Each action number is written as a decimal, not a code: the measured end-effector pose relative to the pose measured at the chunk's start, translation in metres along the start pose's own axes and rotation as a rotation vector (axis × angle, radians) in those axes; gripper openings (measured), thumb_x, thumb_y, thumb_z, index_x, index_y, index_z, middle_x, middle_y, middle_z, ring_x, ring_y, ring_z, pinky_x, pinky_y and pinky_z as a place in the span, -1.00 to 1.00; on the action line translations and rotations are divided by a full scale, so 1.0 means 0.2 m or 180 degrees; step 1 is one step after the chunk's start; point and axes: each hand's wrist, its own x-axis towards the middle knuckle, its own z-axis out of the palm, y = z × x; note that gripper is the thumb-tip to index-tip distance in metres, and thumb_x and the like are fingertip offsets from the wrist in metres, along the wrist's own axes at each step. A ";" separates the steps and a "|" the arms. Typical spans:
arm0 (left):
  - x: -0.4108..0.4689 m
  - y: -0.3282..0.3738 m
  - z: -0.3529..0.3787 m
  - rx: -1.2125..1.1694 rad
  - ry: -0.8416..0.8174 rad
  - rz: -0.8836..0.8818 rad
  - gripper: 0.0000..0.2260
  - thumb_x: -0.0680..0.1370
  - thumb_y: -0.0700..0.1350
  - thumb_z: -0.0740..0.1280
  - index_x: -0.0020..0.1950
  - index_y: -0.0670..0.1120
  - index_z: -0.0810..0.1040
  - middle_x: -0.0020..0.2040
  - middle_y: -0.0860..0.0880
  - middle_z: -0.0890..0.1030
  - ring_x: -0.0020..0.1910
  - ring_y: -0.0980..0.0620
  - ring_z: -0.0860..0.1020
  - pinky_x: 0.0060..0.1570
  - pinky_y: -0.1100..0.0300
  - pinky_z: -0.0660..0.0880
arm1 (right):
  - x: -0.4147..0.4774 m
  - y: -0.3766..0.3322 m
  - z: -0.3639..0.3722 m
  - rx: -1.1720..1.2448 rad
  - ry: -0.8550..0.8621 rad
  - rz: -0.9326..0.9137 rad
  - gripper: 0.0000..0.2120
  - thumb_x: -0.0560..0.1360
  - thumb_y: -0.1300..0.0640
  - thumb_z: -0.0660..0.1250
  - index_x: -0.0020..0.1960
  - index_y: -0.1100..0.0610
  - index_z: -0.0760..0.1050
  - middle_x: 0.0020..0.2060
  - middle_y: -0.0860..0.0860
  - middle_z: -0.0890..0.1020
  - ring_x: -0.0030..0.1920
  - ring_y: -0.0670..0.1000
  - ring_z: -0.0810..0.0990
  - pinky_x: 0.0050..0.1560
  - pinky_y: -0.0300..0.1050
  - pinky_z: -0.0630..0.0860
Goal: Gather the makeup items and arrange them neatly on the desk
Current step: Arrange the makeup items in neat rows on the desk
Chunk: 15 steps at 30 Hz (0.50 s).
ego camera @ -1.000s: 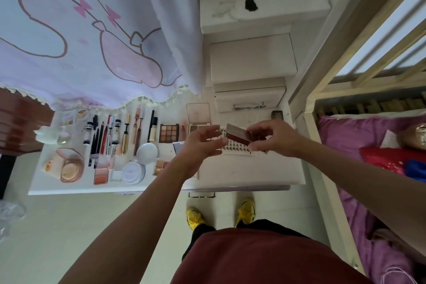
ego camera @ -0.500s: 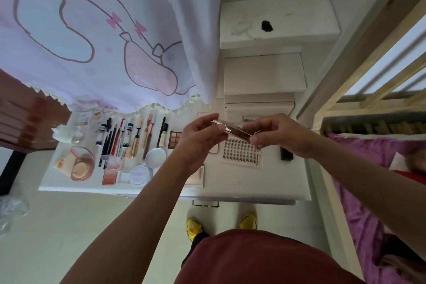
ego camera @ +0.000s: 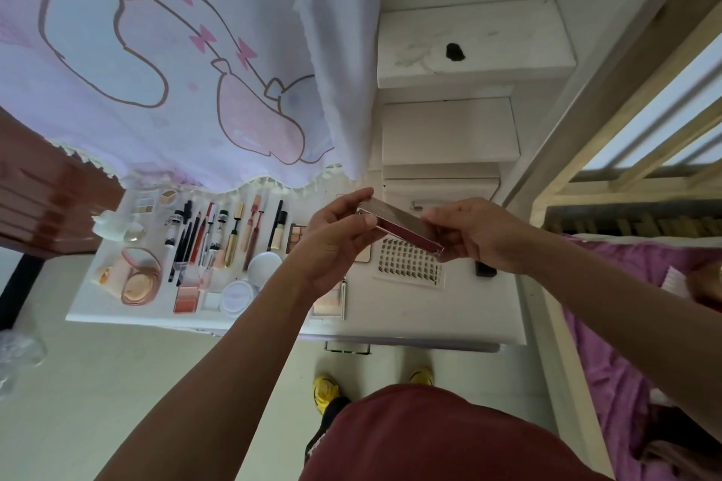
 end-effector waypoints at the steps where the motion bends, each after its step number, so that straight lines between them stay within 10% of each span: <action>1: 0.00 0.00 0.00 -0.0009 0.0004 -0.0020 -0.53 0.39 -0.36 0.37 0.31 -0.26 0.47 -0.03 -0.16 0.62 -0.05 -0.07 0.62 0.03 0.09 0.60 | 0.01 0.00 0.01 0.0020 0.0080 0.0141 -0.71 0.46 0.05 0.39 0.01 0.28 0.62 -0.04 0.28 0.65 -0.09 0.17 0.60 -0.22 -0.17 0.62; 15: 0.02 0.01 -0.01 0.0670 0.0798 -0.0001 -0.95 0.50 -0.34 0.37 -0.05 -0.28 0.58 -0.13 -0.23 0.69 -0.13 -0.16 0.68 -0.12 0.10 0.62 | 0.03 -0.01 0.05 -0.0228 0.0436 0.0245 -0.71 0.50 0.13 0.42 0.09 0.34 0.59 -0.12 0.18 0.70 -0.20 0.03 0.61 -0.24 -0.15 0.50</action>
